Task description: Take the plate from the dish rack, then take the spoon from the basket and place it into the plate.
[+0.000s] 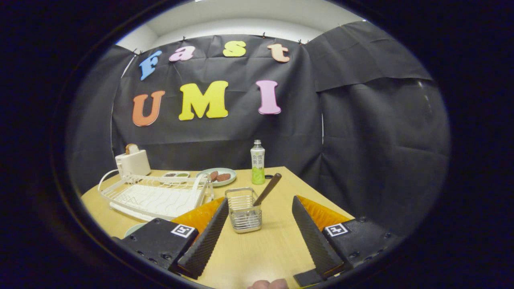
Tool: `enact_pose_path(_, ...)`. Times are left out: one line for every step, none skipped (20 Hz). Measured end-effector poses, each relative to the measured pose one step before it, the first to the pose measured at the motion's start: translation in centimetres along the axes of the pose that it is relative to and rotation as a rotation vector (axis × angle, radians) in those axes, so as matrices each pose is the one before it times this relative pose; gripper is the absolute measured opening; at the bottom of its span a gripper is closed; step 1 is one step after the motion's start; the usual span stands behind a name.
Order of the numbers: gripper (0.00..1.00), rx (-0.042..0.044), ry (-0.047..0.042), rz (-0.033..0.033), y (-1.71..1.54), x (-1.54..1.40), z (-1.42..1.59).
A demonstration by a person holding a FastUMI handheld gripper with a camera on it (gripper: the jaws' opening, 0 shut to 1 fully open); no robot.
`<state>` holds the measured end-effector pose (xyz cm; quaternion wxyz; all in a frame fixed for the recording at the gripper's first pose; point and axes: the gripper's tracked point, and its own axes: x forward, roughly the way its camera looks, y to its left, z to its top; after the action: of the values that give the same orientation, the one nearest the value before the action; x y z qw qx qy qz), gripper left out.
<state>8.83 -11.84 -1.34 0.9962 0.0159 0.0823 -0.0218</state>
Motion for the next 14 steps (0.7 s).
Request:
enact_pose_path(1.00, 0.00181, 0.00529, 0.01174, -0.103, 0.447, 0.169)
enact_pose_path(1.00, 0.00005, 0.00269, 0.00622, -0.075, 0.582, -0.075)
enact_pose_path(1.00, 0.00035, 0.00580, 0.00170, -0.202, 0.571, -0.065)
enact_pose_path(1.00, 0.00328, 0.00349, 0.00548, -0.125, 0.499, -0.063)
enact_pose_path(1.00, 0.00074, 0.00693, 0.00630, -0.046, 0.597, -0.093)
enact_pose_path(1.00, -0.00038, 0.00616, 0.00161, -0.173, 0.521, -0.169)
enact_pose_path(1.00, -0.00195, 0.00510, 0.00177, -0.123, 0.518, -0.027)
enact_pose_path(1.00, -0.00288, 0.00226, 0.00280, -0.078, 0.371, 0.074)
enact_pose_path(1.00, -0.00369, 0.00121, 0.00588, 0.053, 0.434, 0.084)
enact_pose_path(1.00, -0.00115, 0.00097, 0.00616, -0.001, 0.549, 0.065)
enact_pose_path(1.00, 0.00076, 0.00570, 0.00702, -0.074, 0.553, 0.008)
enact_pose_path(1.00, 0.00163, 0.00661, 0.00505, -0.094, 0.632, -0.077)
enact_pose_path(1.00, 0.00378, 0.00614, 0.00368, -0.107, 0.586, 0.023)
enact_pose_path(1.00, 0.00228, 0.00690, 0.00497, -0.078, 0.532, -0.022)
